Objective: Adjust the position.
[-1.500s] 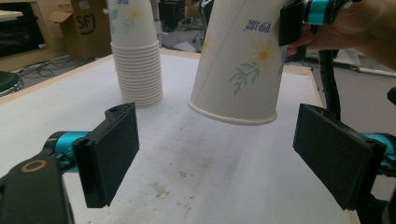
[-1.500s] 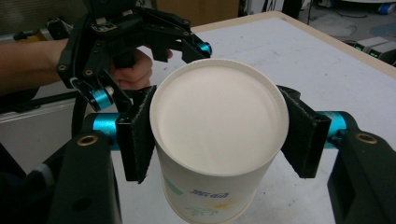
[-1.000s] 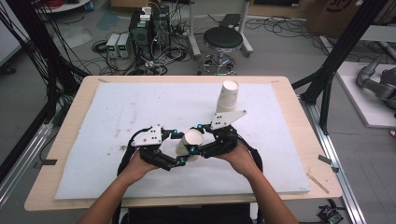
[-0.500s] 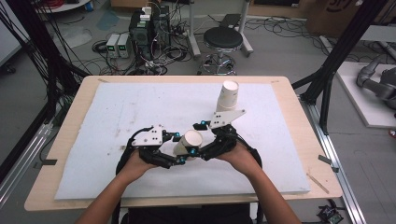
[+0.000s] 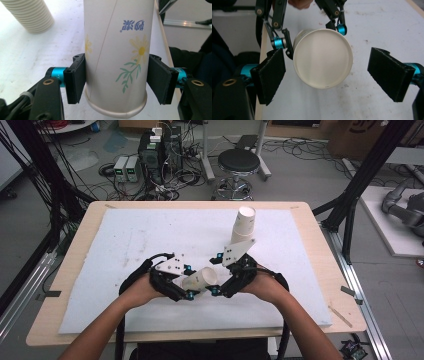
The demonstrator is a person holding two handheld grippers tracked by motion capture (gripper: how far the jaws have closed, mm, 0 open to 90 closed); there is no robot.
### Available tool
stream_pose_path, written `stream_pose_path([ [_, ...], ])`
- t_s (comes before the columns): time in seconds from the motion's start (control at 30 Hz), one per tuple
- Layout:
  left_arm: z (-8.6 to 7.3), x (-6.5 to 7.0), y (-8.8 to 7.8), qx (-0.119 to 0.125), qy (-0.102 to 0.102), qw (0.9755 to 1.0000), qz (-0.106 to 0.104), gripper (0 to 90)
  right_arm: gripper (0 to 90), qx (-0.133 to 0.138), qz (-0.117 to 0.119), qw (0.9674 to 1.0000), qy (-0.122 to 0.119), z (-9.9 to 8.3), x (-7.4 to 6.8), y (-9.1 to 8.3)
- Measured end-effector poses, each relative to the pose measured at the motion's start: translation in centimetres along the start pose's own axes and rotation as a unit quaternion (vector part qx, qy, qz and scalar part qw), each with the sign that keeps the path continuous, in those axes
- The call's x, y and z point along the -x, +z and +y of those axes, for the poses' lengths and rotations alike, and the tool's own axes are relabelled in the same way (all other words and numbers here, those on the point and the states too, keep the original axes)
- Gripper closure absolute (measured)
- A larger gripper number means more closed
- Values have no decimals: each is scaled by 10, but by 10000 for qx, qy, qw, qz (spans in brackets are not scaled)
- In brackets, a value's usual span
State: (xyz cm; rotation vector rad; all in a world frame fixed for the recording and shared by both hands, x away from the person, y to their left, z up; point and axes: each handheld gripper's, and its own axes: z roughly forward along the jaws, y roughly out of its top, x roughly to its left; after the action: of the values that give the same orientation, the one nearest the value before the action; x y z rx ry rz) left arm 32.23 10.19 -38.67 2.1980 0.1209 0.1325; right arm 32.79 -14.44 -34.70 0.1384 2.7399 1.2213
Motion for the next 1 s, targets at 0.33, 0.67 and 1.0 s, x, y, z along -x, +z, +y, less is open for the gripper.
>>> stream_pose_path([
  [0.33, 4, 2, 7, -247, 115, 9993, -240, 365, 252, -448, 323, 9973, -493, 4, -4, 11],
  [0.67, 1, 3, 7, -147, 234, 9989, -374, 340, 375, -667, 623, 9952, -361, 4, -2, 13],
  [1.0, -17, 4, -5, 1093, -214, 9936, -190, 170, 373, -313, 505, 9982, -83, -8, -1, 3],
])
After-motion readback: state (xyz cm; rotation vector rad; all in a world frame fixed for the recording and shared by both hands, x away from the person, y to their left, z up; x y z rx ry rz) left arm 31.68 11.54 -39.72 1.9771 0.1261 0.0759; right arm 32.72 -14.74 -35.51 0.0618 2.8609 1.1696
